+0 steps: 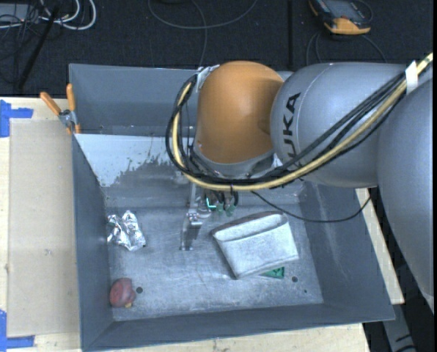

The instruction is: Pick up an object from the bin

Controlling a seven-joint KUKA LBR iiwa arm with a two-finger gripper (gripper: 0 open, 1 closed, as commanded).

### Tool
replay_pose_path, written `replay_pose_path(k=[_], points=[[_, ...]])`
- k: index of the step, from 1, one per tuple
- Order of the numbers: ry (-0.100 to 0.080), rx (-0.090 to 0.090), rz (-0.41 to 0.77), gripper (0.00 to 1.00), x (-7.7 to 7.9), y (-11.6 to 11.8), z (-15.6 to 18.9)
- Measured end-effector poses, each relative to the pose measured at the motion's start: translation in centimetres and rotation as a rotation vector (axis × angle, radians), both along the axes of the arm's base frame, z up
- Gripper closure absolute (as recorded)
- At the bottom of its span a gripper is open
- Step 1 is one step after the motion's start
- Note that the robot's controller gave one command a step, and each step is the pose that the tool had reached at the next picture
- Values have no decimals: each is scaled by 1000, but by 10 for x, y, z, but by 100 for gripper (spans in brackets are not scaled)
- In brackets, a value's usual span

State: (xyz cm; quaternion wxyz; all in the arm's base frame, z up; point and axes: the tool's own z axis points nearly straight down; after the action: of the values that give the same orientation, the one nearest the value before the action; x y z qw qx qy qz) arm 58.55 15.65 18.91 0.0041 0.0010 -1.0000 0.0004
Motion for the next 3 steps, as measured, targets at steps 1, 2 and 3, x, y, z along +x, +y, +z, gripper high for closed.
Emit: replay_pose_path(k=[1,2,3], points=[[-11,4,24,0,4,83,-122],[-10,1,-62,0,4,73,-88],[-7,-1,-271,0,2,65,-86]])
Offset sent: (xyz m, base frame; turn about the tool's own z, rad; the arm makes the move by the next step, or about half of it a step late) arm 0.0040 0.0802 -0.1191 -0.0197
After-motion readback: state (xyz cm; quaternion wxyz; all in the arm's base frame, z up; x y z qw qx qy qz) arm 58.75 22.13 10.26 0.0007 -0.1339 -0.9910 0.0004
